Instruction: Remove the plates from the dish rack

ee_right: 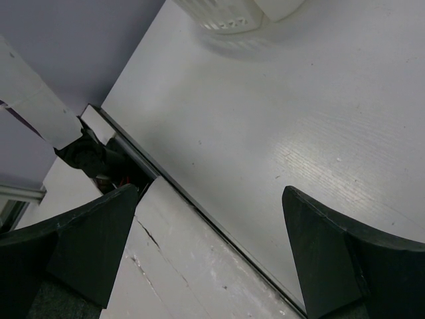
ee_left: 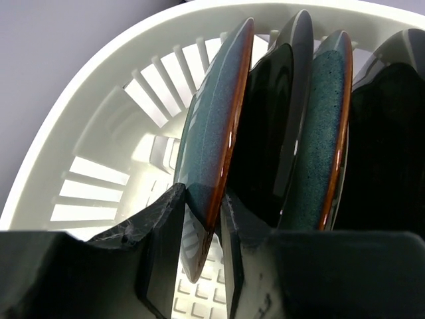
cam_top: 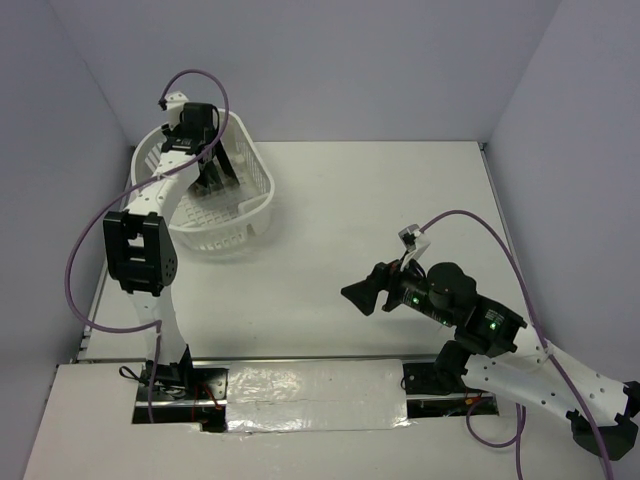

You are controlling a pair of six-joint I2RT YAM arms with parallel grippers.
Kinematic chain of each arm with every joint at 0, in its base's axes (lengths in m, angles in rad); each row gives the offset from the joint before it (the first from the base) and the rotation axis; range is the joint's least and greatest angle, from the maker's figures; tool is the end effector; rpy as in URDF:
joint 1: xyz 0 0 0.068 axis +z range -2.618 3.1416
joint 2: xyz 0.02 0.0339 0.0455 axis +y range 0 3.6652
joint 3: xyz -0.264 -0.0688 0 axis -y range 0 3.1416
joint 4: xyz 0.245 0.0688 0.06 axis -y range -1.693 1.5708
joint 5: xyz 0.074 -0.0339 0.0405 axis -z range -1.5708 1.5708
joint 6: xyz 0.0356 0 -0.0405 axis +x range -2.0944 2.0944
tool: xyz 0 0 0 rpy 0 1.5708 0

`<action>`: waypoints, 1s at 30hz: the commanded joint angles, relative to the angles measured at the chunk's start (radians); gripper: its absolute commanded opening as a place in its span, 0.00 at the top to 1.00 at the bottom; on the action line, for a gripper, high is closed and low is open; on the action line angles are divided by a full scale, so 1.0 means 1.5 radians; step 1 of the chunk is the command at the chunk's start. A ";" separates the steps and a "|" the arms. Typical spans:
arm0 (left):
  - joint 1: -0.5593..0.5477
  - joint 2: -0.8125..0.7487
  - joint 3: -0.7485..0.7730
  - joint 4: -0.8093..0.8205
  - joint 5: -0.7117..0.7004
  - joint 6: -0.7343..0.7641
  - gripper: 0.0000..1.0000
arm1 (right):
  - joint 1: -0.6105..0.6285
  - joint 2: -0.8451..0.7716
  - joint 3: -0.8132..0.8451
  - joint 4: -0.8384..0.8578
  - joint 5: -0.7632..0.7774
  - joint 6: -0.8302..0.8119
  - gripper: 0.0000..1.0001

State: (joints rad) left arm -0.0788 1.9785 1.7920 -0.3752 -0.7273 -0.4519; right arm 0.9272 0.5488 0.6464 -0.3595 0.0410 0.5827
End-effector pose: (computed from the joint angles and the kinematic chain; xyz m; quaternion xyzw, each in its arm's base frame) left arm 0.4621 -0.0127 0.3158 -0.3207 0.7721 0.1820 0.5176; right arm 0.0843 0.1100 0.3064 -0.1237 0.7836 0.4052 0.4544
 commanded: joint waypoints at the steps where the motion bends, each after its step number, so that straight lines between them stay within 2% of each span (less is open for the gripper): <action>1: 0.017 0.035 0.002 -0.002 0.028 -0.026 0.60 | 0.004 -0.010 0.000 0.024 -0.004 -0.005 0.03; 4: 0.017 0.034 -0.002 0.003 0.029 -0.021 0.52 | 0.004 -0.014 0.000 0.024 -0.003 -0.006 0.03; 11: 0.017 0.026 -0.004 0.013 0.017 0.011 0.56 | 0.004 -0.017 -0.001 0.023 -0.003 -0.005 0.03; 15: 0.017 0.026 0.002 0.013 0.015 0.026 0.67 | 0.005 -0.018 -0.001 0.024 -0.001 -0.004 0.03; 16: 0.017 0.025 0.004 0.013 0.013 0.026 0.75 | 0.004 -0.019 -0.002 0.025 -0.001 -0.005 0.03; 19: 0.017 0.020 0.015 0.008 0.014 0.030 0.92 | 0.004 -0.016 -0.001 0.025 0.001 -0.005 0.03; 21: 0.017 0.017 0.032 0.000 0.015 0.035 0.99 | 0.005 -0.015 0.000 0.025 0.001 -0.005 0.03; 30: 0.017 0.009 0.117 -0.043 0.011 0.056 1.00 | 0.006 -0.013 0.000 0.025 0.004 -0.007 0.03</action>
State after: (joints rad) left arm -0.0460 2.0125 1.8645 -0.5083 -0.7269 -0.3580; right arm 0.9272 0.5297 0.6464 -0.3588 0.0414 0.5823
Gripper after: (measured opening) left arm 0.317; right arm 0.972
